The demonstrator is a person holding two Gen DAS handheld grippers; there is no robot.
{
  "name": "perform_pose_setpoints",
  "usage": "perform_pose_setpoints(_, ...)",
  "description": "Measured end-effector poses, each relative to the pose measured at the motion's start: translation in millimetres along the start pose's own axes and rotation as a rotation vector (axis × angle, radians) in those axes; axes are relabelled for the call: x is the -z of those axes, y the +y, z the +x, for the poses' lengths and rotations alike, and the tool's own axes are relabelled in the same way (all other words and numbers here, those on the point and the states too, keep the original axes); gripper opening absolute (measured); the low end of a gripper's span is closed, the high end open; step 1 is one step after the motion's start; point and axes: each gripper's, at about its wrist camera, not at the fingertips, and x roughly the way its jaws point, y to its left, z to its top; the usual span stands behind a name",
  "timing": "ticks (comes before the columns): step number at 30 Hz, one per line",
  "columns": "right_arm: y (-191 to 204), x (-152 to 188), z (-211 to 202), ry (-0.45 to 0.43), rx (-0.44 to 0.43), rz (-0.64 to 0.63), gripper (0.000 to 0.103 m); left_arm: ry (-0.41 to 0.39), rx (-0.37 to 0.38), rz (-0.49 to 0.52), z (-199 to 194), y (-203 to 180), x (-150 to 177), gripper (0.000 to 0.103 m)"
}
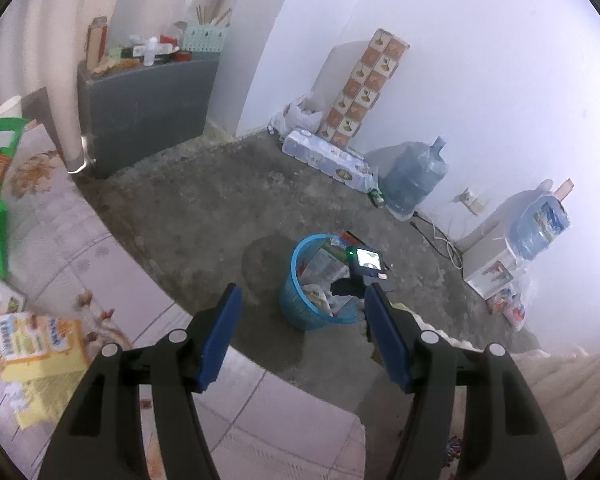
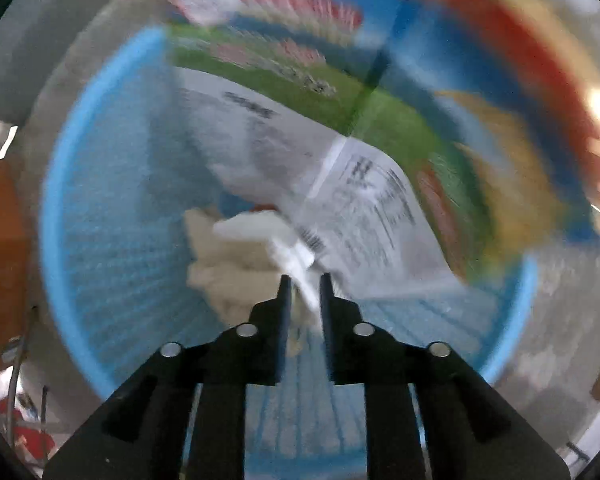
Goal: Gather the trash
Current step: 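Move both grippers back over the table toward the bottle and snack bag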
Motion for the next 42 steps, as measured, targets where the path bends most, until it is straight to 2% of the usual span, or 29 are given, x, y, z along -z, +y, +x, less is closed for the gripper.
perform_pose_setpoints(2, -4.5, 14.5, -26.7, -0.038, -0.056, -0.007, 0.024, -0.019, -0.011, 0.0, -14.8, 1.1, 5.5, 0.062)
perform_pose_setpoints(7, -18.6, 62.9, -104.0, -0.147, -0.198, 0.0, 0.026, -0.066, -0.075, -0.026, -58.9, 11.1, 33.3, 0.062)
perform_pose_setpoints(9, -13.2, 82.6, -136.7, -0.193, -0.234, -0.011, 0.033, -0.078, -0.096, -0.045, -74.0, 17.6, 44.8, 0.062)
perform_pose_setpoints(13, 8.1, 128.3, -201.4, -0.288, -0.321, -0.065, 0.048, -0.104, -0.189, -0.083, -105.9, 32.5, 82.2, 0.062)
perform_pose_setpoints(17, 30.4, 168.7, -254.4, -0.335, -0.401, -0.164, 0.06, -0.137, -0.255, -0.149, -133.2, 49.2, 122.6, 0.063)
perform_pose_setpoints(21, 83.5, 203.3, -297.9, -0.36, -0.508, -0.306, 0.067, -0.167, -0.328, -0.192, -154.8, 63.6, 151.6, 0.063)
perform_pose_setpoints(23, 115.9, 218.6, -314.6, -0.372, -0.55, -0.401, 0.074, -0.179, -0.352, -0.214, -165.9, 74.5, 164.0, 0.064)
perform_pose_setpoints(25, 160.8, 237.3, -329.6, -0.398, -0.59, -0.544, 0.08, -0.195, -0.375, -0.232, -176.8, 83.7, 173.5, 0.064)
perform_pose_setpoints(30, 255.1, 279.8, -351.5, -0.495, -0.592, -0.862, 0.088, -0.237, -0.442, -0.275, -202.0, 106.5, 187.1, 0.067)
perform_pose_setpoints(32, 282.7, 292.4, -357.9, -0.524, -0.612, -0.948, 0.088, -0.248, -0.453, -0.304, -209.8, 117.0, 190.1, 0.069)
perform_pose_setpoints(36, 326.4, 291.9, -355.5, -0.547, -0.661, -1.065, 0.092, -0.261, -0.461, -0.4, -224.0, 147.0, 192.5, 0.071)
perform_pose_setpoints(42, 375.3, 274.7, -359.4, -0.479, -0.698, -1.175, 0.094, -0.277, -0.484, -0.48, -230.6, 182.4, 187.0, 0.072)
